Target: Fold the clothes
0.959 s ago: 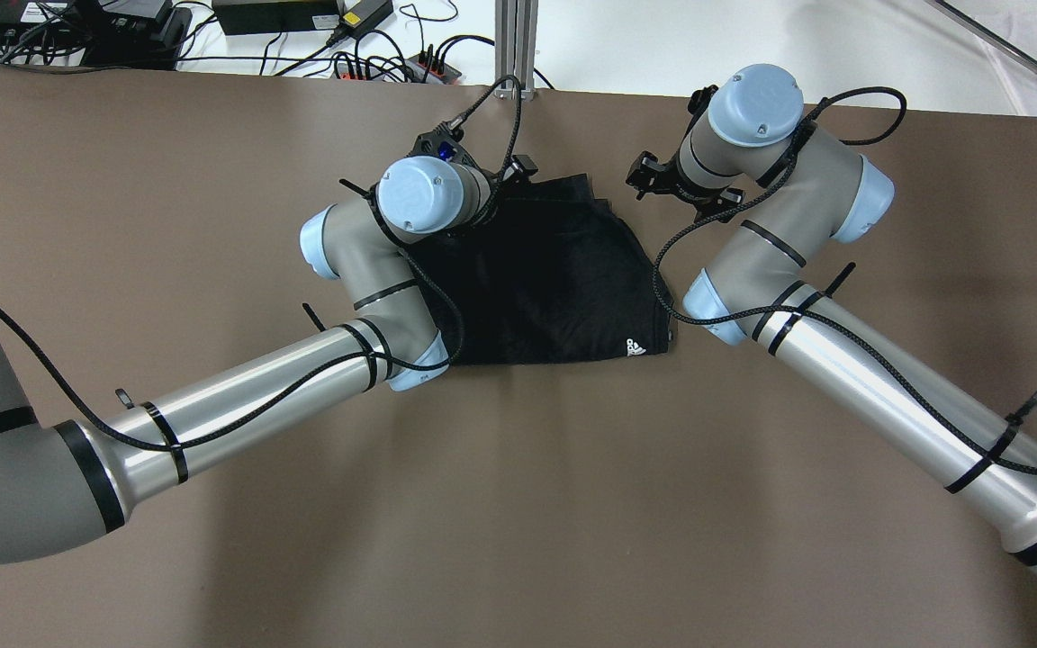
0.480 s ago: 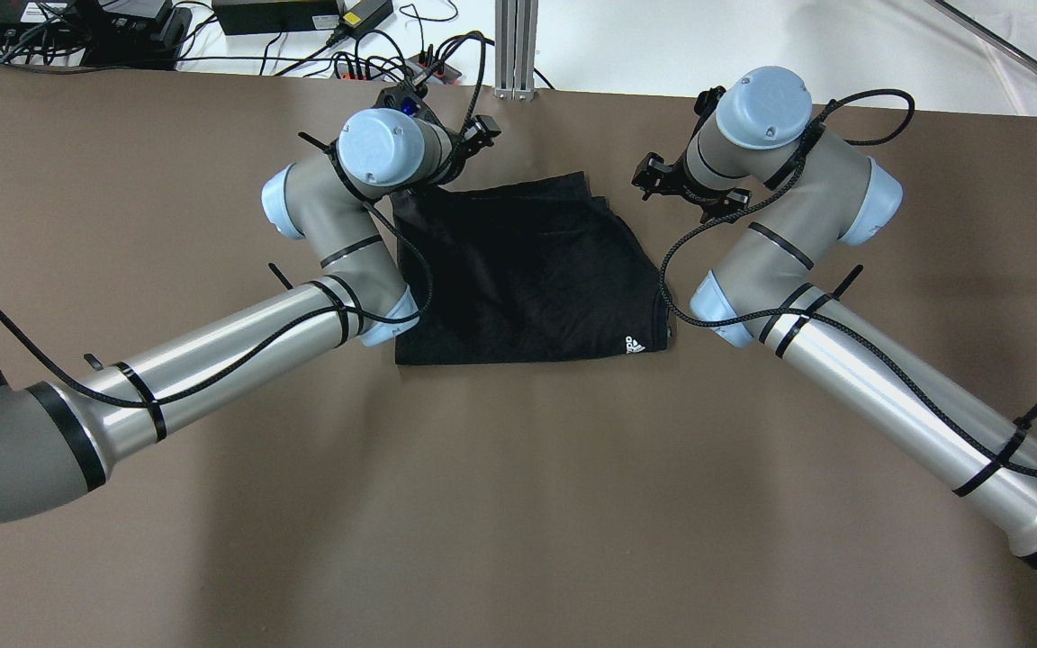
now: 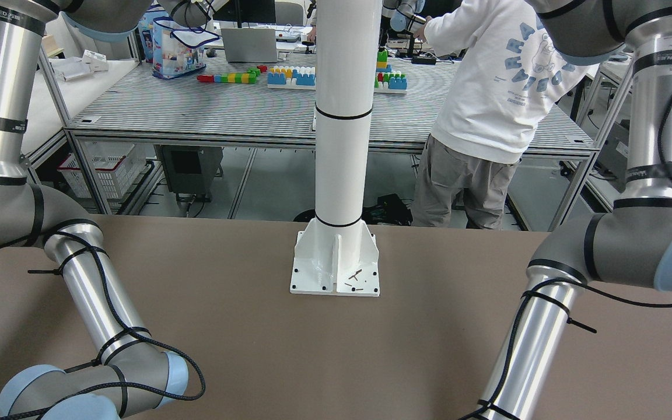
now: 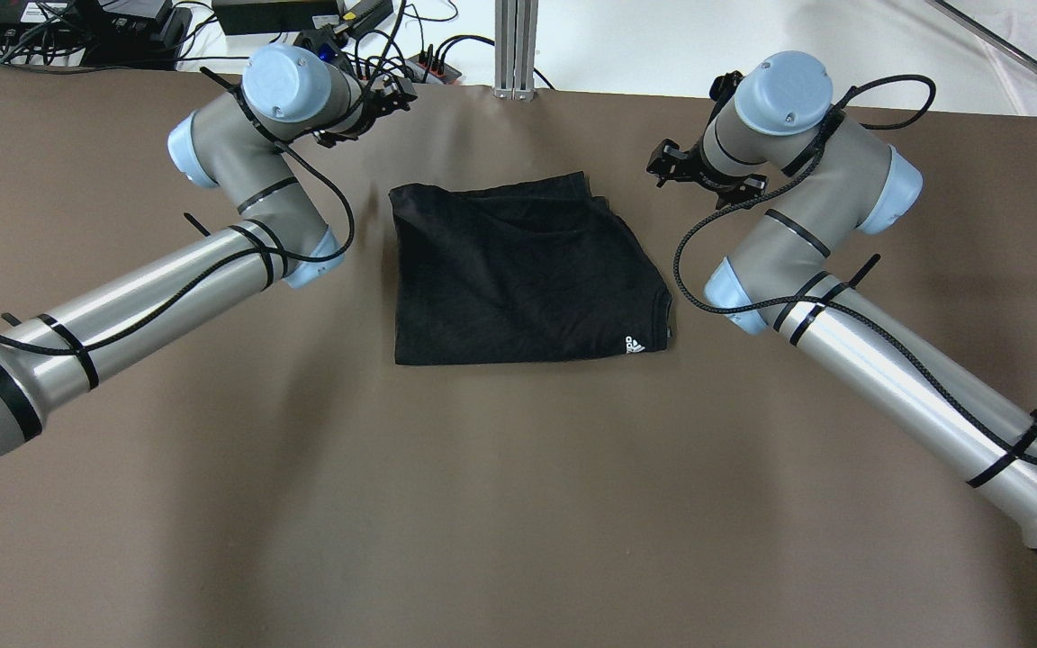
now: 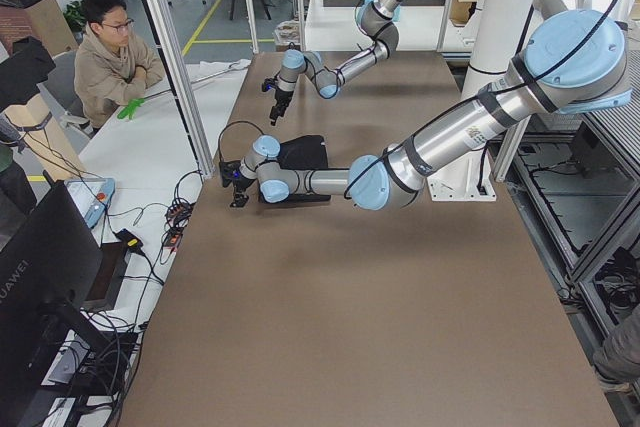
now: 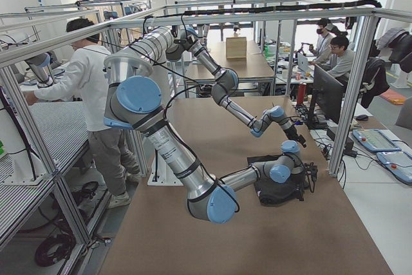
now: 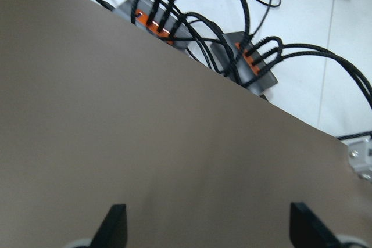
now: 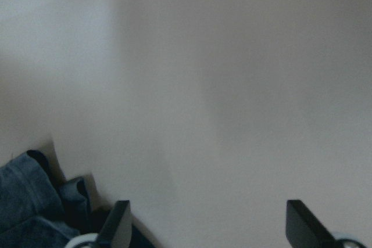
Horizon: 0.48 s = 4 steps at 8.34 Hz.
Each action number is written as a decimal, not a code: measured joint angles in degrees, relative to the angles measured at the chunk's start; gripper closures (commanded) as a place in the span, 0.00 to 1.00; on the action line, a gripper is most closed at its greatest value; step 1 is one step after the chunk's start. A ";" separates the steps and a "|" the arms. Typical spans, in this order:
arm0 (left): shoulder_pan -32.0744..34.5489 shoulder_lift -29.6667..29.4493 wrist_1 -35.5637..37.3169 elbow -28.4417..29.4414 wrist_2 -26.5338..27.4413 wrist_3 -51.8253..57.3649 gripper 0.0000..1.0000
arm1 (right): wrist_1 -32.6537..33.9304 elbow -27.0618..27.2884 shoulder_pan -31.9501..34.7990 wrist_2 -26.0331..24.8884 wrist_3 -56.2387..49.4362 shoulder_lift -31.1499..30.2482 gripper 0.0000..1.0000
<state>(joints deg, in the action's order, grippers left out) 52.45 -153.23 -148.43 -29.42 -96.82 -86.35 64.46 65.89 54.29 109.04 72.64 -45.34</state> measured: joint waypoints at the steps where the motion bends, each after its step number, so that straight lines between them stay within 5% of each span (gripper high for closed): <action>1: 1.90 0.94 2.28 -0.76 -0.71 5.14 0.00 | 0.03 0.21 1.31 0.00 -2.44 -0.84 0.06; 4: 8.34 9.54 10.55 -10.17 -1.16 29.01 0.00 | 0.39 0.53 8.45 -0.09 -22.99 -6.48 0.06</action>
<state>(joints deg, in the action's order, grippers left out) 60.79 -143.69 -137.87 -39.59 -97.98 -57.34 64.85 66.42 62.74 108.95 49.65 -51.83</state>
